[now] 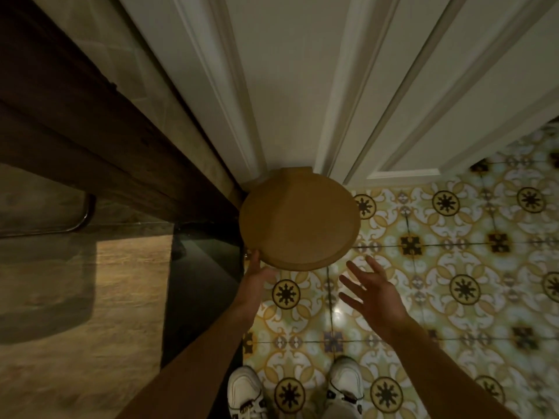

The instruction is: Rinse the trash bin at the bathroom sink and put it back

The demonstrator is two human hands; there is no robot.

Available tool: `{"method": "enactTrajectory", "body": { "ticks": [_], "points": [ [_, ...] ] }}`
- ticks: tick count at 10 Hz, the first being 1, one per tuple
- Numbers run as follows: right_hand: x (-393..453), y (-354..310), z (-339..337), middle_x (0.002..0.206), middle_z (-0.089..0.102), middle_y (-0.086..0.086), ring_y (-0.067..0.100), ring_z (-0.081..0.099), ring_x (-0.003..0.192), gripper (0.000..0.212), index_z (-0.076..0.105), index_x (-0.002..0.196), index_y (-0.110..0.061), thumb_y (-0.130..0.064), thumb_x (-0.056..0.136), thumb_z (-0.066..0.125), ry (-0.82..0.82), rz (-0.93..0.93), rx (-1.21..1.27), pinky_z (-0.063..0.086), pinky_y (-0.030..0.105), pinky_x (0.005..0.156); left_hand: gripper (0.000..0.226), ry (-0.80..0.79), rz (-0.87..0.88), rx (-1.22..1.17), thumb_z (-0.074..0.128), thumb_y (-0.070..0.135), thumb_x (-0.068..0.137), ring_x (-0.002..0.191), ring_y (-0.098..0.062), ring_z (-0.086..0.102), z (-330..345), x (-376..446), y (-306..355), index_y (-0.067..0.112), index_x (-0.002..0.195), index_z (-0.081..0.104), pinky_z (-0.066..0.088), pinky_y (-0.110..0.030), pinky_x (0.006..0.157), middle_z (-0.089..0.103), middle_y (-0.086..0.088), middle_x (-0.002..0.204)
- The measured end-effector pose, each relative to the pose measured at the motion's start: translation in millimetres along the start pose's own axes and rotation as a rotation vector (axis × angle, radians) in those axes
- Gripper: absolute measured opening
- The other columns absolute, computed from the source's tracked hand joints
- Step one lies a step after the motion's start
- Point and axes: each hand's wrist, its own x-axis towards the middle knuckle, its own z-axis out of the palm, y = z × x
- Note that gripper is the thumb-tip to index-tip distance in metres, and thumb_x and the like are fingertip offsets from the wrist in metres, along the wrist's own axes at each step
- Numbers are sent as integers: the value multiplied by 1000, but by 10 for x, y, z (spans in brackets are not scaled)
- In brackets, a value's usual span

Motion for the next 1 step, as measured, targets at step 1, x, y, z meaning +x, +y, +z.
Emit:
{"method": "enactTrajectory", "body": {
  "ticks": [1],
  "points": [
    [-69, -43, 14, 139, 53, -2, 29, 54, 122, 56, 32, 143, -40, -15, 95, 46, -20, -21, -79, 41, 54, 103, 91, 28, -11, 90, 62, 36, 59, 124, -29, 50, 31, 38, 117, 37, 146, 34, 37, -52, 108, 48, -3, 144]
  ]
}}
